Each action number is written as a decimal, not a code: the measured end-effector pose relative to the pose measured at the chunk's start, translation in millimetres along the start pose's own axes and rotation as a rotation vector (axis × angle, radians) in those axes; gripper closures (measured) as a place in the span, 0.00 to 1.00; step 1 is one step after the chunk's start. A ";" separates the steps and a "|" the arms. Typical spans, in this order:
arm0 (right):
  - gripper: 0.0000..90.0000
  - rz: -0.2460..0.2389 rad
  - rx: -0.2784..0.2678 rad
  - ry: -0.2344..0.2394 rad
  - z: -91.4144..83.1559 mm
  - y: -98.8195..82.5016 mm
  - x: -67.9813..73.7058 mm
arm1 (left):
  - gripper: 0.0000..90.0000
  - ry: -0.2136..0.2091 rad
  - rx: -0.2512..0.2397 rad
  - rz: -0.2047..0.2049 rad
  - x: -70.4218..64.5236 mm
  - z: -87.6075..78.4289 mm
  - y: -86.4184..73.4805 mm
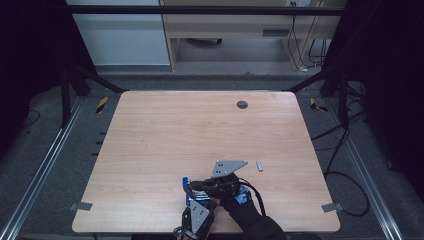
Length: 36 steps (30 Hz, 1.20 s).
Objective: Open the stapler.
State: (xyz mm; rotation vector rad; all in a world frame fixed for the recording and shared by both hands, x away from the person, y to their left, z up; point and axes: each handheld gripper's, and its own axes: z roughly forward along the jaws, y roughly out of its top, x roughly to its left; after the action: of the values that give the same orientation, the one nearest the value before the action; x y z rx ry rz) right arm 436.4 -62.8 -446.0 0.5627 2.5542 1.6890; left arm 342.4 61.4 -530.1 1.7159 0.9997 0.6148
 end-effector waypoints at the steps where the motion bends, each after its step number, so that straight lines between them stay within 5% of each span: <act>1: 1.00 0.001 -0.001 0.002 1.2 0.2 0.1 | 1.00 0.000 -0.001 0.000 0.0 0.0 -0.1; 36: 1.00 0.004 0.055 0.033 22.1 4.0 -0.2 | 1.00 0.005 -0.006 0.002 -0.6 0.4 -0.5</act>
State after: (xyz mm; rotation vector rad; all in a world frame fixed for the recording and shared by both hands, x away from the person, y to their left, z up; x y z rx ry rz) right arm 442.5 -41.9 -451.6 0.5479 2.6316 1.6480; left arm 342.2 60.7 -530.6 1.7108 0.9995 0.6231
